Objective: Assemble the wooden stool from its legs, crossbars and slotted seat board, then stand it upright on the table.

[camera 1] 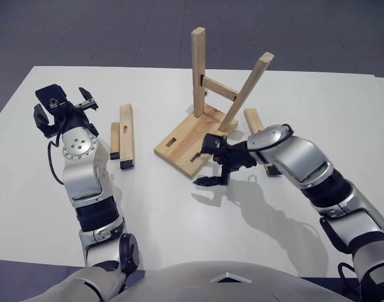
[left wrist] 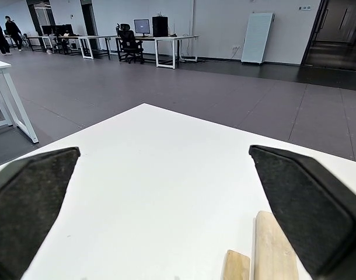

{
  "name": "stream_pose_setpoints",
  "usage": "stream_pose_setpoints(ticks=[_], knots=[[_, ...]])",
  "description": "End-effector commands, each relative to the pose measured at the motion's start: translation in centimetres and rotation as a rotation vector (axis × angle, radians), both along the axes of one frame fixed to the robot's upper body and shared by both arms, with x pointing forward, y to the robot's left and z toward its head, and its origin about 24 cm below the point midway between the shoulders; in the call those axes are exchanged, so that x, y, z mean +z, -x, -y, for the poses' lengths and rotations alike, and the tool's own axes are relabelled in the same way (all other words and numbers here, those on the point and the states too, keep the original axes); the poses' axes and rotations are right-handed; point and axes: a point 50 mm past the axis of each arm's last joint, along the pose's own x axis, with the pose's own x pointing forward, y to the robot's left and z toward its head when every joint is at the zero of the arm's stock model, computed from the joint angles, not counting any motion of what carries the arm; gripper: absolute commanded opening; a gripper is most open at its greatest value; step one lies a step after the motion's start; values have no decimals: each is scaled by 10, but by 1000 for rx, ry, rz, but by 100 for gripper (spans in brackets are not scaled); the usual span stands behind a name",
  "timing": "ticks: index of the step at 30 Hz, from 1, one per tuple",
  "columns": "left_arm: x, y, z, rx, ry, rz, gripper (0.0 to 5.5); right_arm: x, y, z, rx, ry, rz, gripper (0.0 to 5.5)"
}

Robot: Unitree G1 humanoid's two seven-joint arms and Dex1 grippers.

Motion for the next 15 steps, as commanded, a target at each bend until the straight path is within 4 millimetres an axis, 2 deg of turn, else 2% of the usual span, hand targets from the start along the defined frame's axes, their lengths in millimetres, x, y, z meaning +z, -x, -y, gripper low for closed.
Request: stream_pose_setpoints(ticks=[1, 4, 8, 15], knots=[[-1, 4, -3, 27, -1, -11, 540, -2, -14, 35, -262, -24, -20, 536], [-4, 4, -1, 25, 8, -18, 540, -4, -28, 52, -414, -51, 51, 536], [-4, 2, 1, 14, 7, -23, 540, 9, -44, 59, -535, -139, 177, 536], [-5, -1, 6, -15, 8, -31, 540, 36, -45, 80, -740, -210, 329, 536]])
